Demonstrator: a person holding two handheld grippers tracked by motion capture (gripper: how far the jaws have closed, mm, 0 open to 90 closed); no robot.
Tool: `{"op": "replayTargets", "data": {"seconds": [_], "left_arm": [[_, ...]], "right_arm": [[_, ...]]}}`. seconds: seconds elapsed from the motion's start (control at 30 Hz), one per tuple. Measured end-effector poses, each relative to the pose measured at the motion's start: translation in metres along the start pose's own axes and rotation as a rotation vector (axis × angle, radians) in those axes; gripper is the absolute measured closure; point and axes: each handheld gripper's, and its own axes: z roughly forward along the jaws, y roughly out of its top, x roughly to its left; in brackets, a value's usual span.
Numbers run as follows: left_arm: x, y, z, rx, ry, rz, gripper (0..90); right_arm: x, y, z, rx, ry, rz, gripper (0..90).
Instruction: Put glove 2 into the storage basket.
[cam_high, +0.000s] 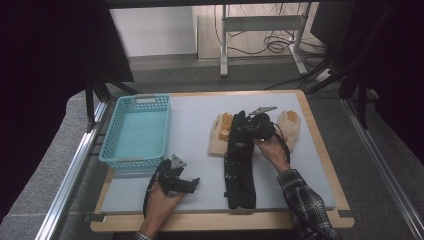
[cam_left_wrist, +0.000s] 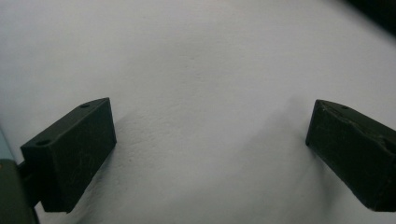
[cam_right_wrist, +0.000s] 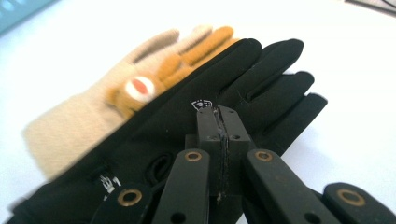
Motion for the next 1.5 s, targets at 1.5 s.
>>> {"op": "replayTargets", "data": {"seconds": [1.5], "left_arm": [[0.000,0.000,0.000,-0.001,0.002,0.000,1.9]], "right_arm": [[0.098,-0.089,-0.078,-0.053,0.155,0.105,86.9]]}}
